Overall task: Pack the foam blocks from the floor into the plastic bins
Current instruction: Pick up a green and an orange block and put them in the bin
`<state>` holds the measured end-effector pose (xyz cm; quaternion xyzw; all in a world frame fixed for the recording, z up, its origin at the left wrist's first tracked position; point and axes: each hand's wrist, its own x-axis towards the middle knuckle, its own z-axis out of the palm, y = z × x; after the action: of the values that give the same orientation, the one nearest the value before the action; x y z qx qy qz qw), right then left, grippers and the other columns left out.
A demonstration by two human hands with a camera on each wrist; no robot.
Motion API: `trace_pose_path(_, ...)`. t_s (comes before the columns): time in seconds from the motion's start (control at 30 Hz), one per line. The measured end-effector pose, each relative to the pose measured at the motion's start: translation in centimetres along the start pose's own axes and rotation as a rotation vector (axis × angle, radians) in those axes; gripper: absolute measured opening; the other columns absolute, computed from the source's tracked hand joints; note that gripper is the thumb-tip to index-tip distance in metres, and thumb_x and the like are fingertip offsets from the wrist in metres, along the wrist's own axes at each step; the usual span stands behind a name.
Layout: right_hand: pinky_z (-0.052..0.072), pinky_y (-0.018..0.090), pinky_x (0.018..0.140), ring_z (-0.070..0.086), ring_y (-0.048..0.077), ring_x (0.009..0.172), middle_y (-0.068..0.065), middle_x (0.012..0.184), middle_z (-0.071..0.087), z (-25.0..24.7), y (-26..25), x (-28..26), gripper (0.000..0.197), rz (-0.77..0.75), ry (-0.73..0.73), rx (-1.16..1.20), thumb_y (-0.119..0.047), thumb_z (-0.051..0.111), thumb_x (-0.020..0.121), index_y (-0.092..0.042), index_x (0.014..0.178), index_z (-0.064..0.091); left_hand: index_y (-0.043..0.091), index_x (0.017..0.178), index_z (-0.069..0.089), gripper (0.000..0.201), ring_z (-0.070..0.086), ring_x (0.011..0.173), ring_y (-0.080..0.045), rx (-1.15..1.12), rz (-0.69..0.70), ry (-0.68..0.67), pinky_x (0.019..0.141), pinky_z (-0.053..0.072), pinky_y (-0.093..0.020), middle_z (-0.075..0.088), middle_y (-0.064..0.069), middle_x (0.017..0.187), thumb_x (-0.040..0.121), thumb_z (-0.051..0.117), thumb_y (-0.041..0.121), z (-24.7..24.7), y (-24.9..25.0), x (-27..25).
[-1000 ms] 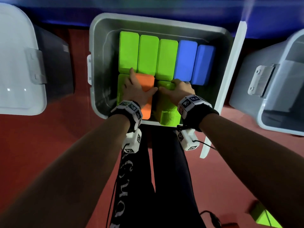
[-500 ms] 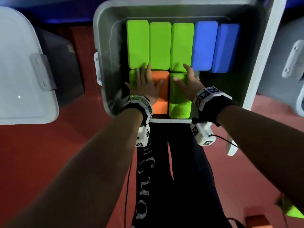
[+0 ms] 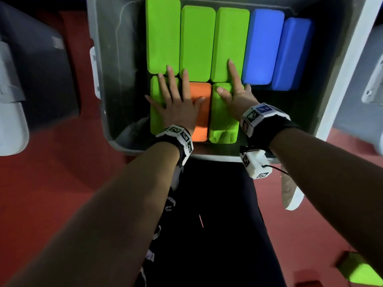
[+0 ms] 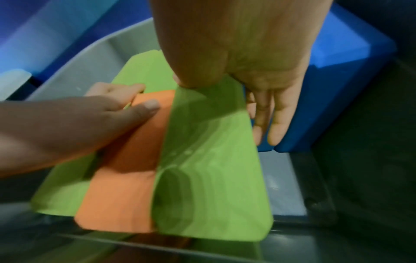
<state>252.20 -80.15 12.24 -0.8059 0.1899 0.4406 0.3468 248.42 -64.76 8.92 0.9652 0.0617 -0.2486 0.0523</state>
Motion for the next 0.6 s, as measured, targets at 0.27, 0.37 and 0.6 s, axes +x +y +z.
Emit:
trace_pose_path(0.27,0.006,0.051,0.116,0.007,0.032,0.146,0.008,0.158,0.011,2.9,0.5,-2.2,0.052,-0.099,0.417,-0.604,-0.051,0.026,0.098,-0.041,0.148,0.017,0.021,0.152,0.012,0.096,-0.003,0.148,-0.031,0.051,0.225,-0.002,0.108,-0.005,-0.068,0.004,-0.013,0.160,0.078,0.051,0.068,-4.4,-2.4,2.6)
trace_pose_path(0.37,0.005,0.051,0.116,0.015,0.033,0.145,0.005,0.156,0.023,3.0,2.5,-1.8,0.048,-0.382,0.506,-0.636,-0.040,0.029,0.099,-0.028,0.145,0.035,0.030,0.152,0.002,0.089,-0.010,0.148,-0.027,0.080,0.341,-0.050,0.108,-0.003,-0.070,-0.010,-0.009,0.160,0.084,0.044,0.068,-4.3,-3.5,4.2)
trace_pose_path(0.6,0.003,0.042,0.117,0.020,0.026,0.145,0.011,0.155,0.023,3.9,-0.3,2.6,0.057,-0.502,0.526,-0.558,-0.039,0.022,0.099,-0.012,0.149,0.025,0.031,0.152,0.009,0.086,0.006,0.148,-0.029,0.119,0.337,0.034,0.107,0.008,-0.072,0.007,-0.011,0.160,0.082,0.034,0.072,-2.2,-4.2,4.3)
